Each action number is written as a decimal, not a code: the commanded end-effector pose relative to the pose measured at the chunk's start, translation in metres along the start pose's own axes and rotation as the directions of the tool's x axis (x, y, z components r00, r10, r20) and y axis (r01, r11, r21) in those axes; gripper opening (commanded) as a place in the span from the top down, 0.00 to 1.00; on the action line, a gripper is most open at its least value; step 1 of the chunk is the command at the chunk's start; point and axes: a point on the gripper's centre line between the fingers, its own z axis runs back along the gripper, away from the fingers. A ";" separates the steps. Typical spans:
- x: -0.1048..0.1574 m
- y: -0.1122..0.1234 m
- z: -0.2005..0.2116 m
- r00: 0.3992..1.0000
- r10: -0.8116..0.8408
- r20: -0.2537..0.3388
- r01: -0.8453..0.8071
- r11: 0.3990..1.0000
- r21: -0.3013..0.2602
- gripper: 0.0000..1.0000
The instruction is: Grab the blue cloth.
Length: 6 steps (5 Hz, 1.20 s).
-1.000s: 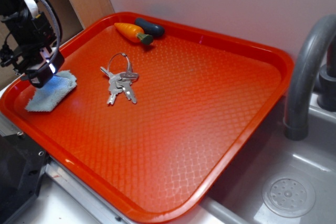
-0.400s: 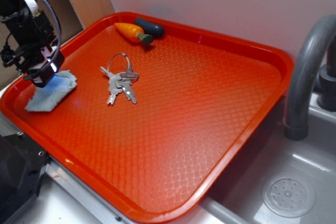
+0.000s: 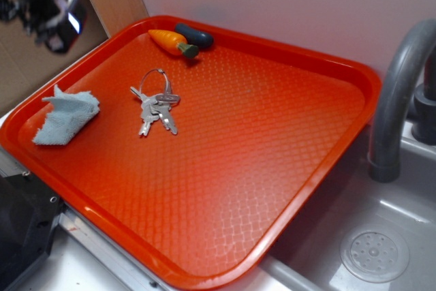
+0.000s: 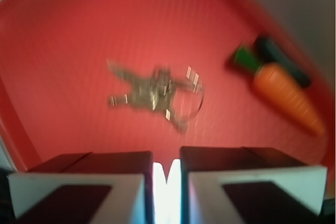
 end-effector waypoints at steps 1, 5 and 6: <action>-0.013 0.014 0.042 1.000 0.002 -0.012 -0.001 1.000 0.022 0.00; -0.092 -0.005 -0.080 0.974 0.054 -0.221 -0.026 0.991 0.130 0.00; -0.099 -0.009 -0.097 0.971 0.051 -0.233 -0.023 0.992 0.122 0.00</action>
